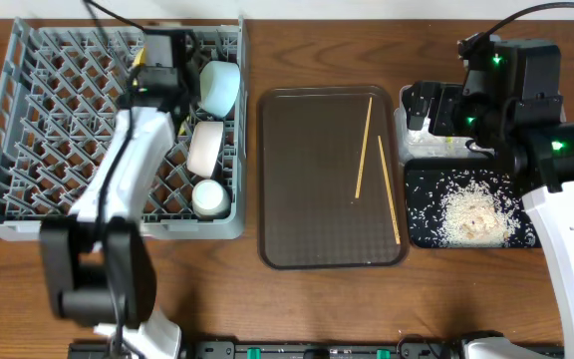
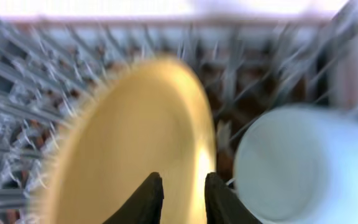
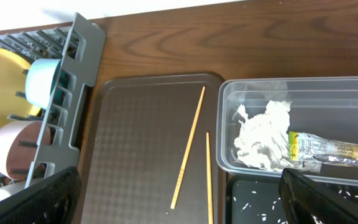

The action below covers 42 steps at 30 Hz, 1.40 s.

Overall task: Sort waste into correct bins and load items into the dishwasher
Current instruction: 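Open the left gripper and withdraw from the plate, then reach the left gripper to the first wooden chopstick on the tray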

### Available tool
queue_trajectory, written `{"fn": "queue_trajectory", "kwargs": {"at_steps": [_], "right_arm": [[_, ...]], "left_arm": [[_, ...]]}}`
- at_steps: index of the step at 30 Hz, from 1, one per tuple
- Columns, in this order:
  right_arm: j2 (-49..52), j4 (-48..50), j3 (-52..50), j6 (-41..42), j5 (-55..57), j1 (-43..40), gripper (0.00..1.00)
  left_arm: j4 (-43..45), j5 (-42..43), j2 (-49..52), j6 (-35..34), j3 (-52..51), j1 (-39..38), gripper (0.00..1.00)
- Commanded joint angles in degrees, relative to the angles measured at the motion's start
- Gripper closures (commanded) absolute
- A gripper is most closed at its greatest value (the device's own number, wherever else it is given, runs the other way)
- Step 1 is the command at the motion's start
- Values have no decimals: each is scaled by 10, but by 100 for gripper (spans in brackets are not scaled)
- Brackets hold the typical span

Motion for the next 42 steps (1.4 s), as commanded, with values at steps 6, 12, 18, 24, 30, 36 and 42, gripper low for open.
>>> {"fn": "queue_trajectory", "kwargs": {"at_steps": [6, 12, 18, 24, 30, 36, 42], "right_arm": [[1, -1, 1, 5, 3, -4, 1], [1, -1, 1, 5, 3, -4, 1], [1, -1, 1, 5, 3, -4, 1], [1, -1, 1, 5, 3, -4, 1], [1, -1, 1, 5, 3, -4, 1], [1, -1, 1, 5, 3, -4, 1], [1, -1, 1, 5, 3, -4, 1]], "left_arm": [[-73, 237, -102, -82, 0, -37, 74], [-127, 229, -87, -125, 0, -160, 70], [-146, 179, -33, -241, 0, -268, 63], [-80, 163, 60, -247, 0, -334, 59], [-5, 164, 130, -247, 0, -360, 55], [27, 163, 160, -243, 0, -366, 53], [57, 161, 202, -221, 0, -367, 48]]}}
